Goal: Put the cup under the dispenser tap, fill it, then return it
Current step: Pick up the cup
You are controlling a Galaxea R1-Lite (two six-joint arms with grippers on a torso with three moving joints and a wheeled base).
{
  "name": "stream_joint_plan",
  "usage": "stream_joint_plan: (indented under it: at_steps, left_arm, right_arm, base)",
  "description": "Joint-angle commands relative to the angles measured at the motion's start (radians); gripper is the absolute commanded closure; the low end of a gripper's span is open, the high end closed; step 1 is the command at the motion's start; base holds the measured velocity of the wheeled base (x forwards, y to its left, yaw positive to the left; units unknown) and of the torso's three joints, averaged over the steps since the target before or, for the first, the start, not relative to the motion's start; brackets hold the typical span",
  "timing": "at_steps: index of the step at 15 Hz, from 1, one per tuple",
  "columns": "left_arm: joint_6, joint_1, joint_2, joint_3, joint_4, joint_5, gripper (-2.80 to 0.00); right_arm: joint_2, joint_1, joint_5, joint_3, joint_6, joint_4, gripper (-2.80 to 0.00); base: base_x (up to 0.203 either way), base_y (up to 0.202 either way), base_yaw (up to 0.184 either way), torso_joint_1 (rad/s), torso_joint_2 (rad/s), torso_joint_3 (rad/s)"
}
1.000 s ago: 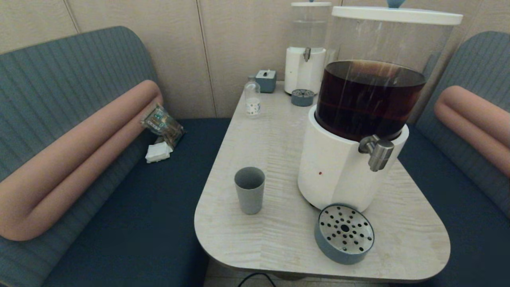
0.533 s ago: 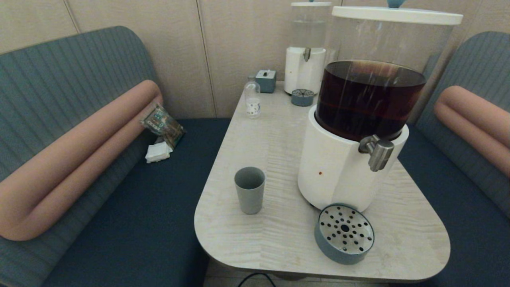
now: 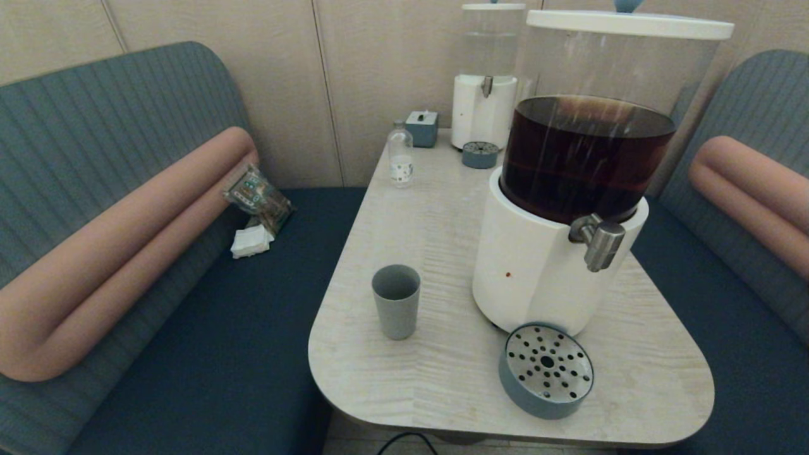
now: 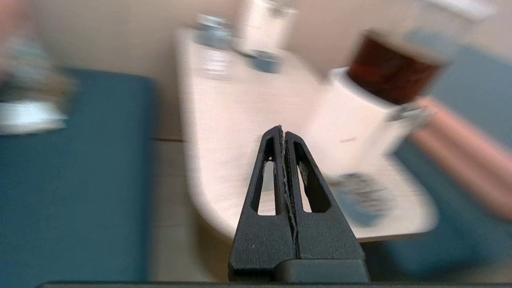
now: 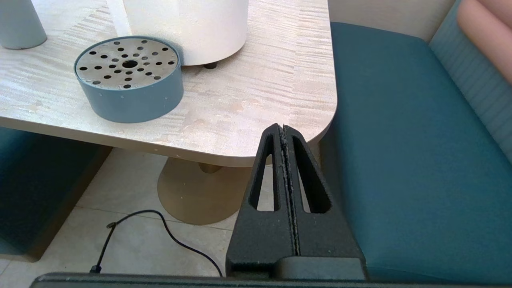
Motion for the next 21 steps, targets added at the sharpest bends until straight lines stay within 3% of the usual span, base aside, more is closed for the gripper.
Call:
stream_joint_plan:
  at_steps: [1,3,4,7,11,12,16,18,21]
  left_arm:
    - [-0.041,-0.002,0.26,-0.055,-0.092,-0.137,0.0]
    - [-0.028,-0.002,0.412,-0.024,-0.293,-0.296,0.0]
    - [0.006,-0.002,0.487,0.009,-0.41,-0.337,0.0]
    - [0.125,-0.002,0.705,0.129,-0.73,-0.417,0.0]
    - [0.191,-0.002,0.953,0.232,-1.016,-0.467,0.0]
    - [0.202,-0.002,1.023,0.245,-1.099,-0.475,-2.8]
    - [0.246,-0.002,1.341,0.259,-1.412,-0.511,-2.8]
    - [0.263,-0.003,1.46,0.238,-1.488,-0.529,-2.8]
    - [0.297,-0.002,1.584,0.208,-1.514,-0.6,-2.8]
  right_arm:
    - [0.0,0.0,0.0,0.0,-0.001,-0.001,0.0]
    - [0.0,0.0,0.0,0.002,-0.001,-0.001,0.0]
    - [0.0,0.0,0.0,0.001,-0.001,-0.001,0.0]
    - [0.0,0.0,0.0,0.0,-0.001,-0.001,0.0]
    - [0.0,0.0,0.0,0.0,-0.001,-0.001,0.0]
    - [0.0,0.0,0.0,0.001,-0.001,-0.001,0.0]
    - [0.0,0.0,0.0,0.002,-0.001,-0.001,0.0]
    - [0.0,0.0,0.0,0.0,-0.001,-0.001,0.0]
    - [0.0,0.0,0.0,0.0,-0.001,-0.001,0.0]
  base:
    - [0.0,0.0,0.0,0.0,0.0,0.0]
    - [0.0,0.0,0.0,0.0,0.0,0.0]
    - [0.0,0.0,0.0,0.0,0.0,0.0]
    - [0.0,0.0,0.0,0.0,0.0,0.0]
    - [0.0,0.0,0.0,0.0,0.0,0.0]
    - [0.0,0.0,0.0,0.0,0.0,0.0]
    - [0.0,0.0,0.0,0.0,0.0,0.0]
    - [0.0,0.0,0.0,0.0,0.0,0.0]
    - [0.0,0.0,0.0,0.0,0.0,0.0]
